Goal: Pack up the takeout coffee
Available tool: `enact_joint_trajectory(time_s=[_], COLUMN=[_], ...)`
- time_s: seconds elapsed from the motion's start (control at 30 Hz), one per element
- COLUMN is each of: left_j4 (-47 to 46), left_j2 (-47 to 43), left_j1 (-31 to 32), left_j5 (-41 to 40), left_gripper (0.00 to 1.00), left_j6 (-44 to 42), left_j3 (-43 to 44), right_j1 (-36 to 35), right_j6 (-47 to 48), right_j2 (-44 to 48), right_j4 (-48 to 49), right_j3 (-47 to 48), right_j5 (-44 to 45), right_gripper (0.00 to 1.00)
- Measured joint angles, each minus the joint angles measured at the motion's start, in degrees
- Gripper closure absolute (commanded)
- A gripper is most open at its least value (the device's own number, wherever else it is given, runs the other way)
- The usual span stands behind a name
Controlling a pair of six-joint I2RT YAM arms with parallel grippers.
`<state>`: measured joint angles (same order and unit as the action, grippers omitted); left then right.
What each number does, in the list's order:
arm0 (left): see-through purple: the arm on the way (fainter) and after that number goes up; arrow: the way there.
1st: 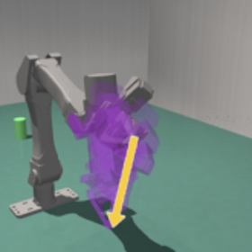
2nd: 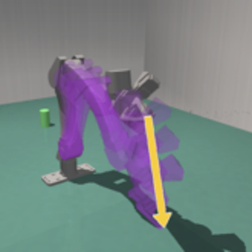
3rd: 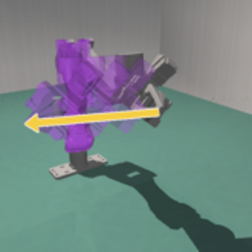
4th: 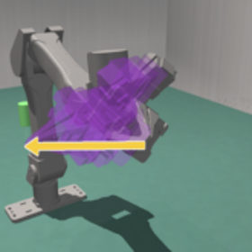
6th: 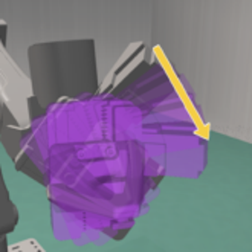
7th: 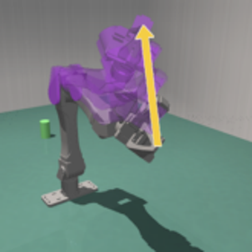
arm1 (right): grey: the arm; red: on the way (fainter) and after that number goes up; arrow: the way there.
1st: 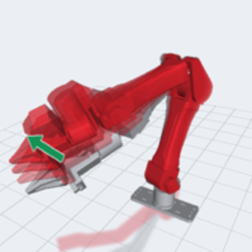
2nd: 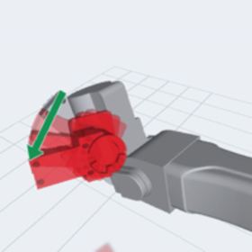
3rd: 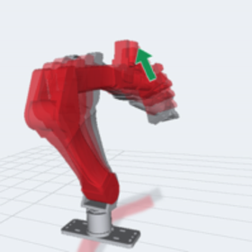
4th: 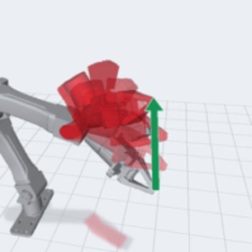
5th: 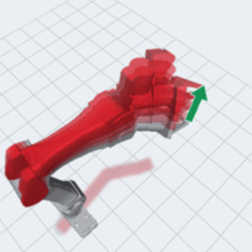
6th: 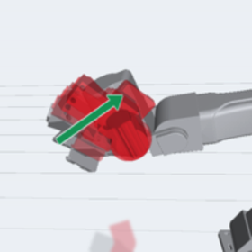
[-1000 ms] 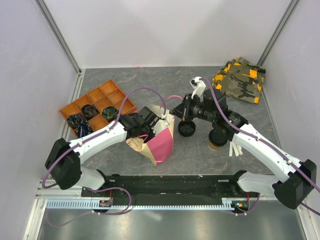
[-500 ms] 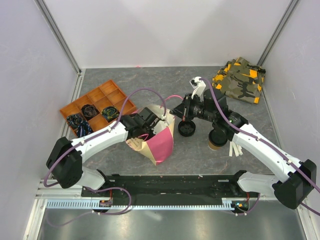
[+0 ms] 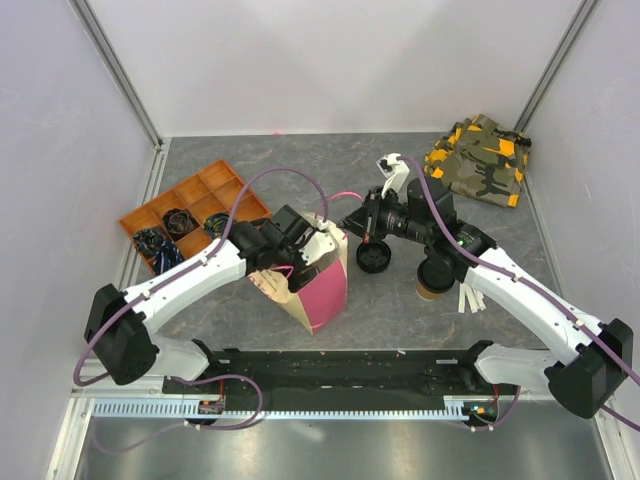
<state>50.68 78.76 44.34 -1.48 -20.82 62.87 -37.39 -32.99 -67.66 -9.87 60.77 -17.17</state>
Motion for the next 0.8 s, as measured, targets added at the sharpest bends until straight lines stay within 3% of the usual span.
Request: enact_joint_trajectory(time_s=[0.8], left_j4=[-1.81], left_j2=[-10.88], left_j1=[-0.02], left_j5=[0.02], left_gripper=[0.09], left_j6=[1.77], left_j3=[1.27], right_j1=[-0.24], right_j6=[1.62], right_j2=[-0.57], right_j4=[1.57], right_j3=[-1.29], right_j5=[-0.79], right_gripper=[1.00])
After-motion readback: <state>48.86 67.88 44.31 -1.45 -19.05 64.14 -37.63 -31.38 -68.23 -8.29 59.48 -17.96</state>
